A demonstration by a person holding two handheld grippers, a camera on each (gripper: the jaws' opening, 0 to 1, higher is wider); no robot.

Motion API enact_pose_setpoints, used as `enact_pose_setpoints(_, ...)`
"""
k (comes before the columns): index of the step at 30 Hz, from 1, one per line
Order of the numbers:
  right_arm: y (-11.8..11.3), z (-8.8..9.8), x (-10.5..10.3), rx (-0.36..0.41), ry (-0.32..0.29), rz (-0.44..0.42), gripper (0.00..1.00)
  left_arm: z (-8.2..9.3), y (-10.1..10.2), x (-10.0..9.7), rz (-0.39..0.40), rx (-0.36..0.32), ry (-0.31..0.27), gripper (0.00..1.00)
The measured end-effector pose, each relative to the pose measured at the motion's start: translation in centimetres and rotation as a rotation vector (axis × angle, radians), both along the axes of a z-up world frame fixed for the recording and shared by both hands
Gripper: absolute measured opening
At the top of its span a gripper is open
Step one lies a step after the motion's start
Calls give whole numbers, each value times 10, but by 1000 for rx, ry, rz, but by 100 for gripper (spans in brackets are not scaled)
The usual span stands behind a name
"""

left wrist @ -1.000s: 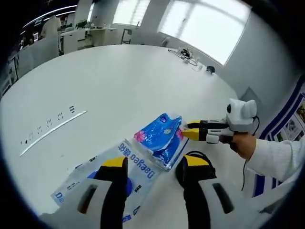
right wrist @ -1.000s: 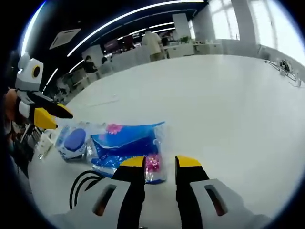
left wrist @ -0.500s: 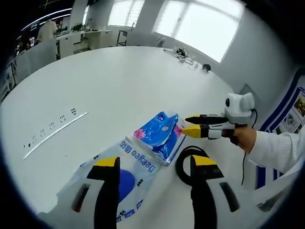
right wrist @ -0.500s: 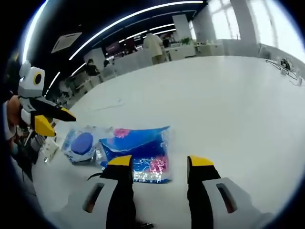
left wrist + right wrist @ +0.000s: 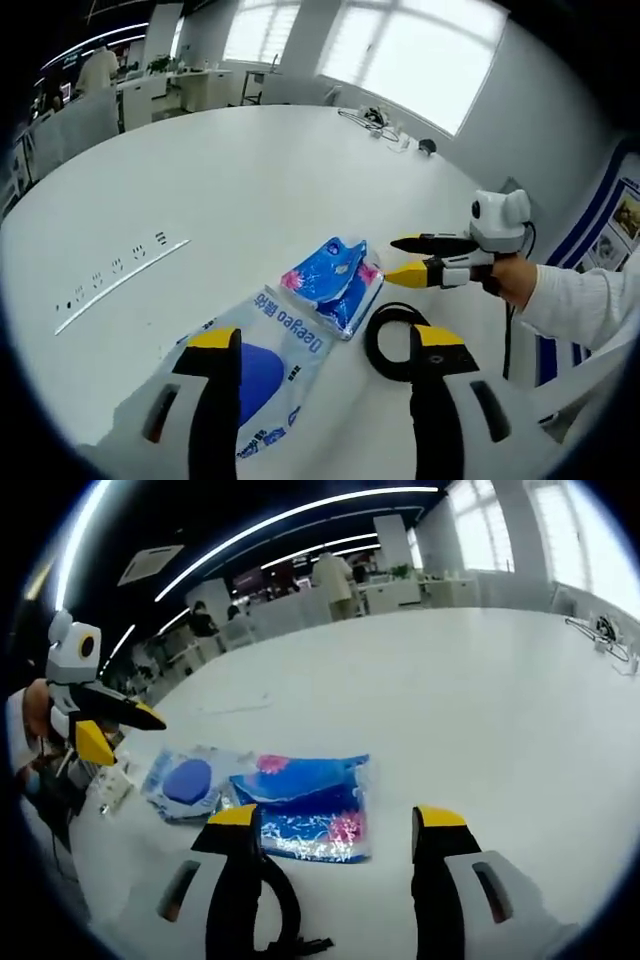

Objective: Arrange the tabletop items into an orderly group along one side of the table until the central work area is clear of visible clutter.

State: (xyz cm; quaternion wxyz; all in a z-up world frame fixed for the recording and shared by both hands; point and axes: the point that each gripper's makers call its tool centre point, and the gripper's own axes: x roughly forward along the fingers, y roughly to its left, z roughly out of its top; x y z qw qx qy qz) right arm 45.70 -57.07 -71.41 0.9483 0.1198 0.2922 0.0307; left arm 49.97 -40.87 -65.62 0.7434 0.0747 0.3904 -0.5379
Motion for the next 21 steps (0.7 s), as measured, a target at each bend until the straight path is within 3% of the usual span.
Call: enact_pose_setpoints(21, 21, 42, -15, -18, -51, 39, 66, 36, 43, -9, 30, -55, -48, 75)
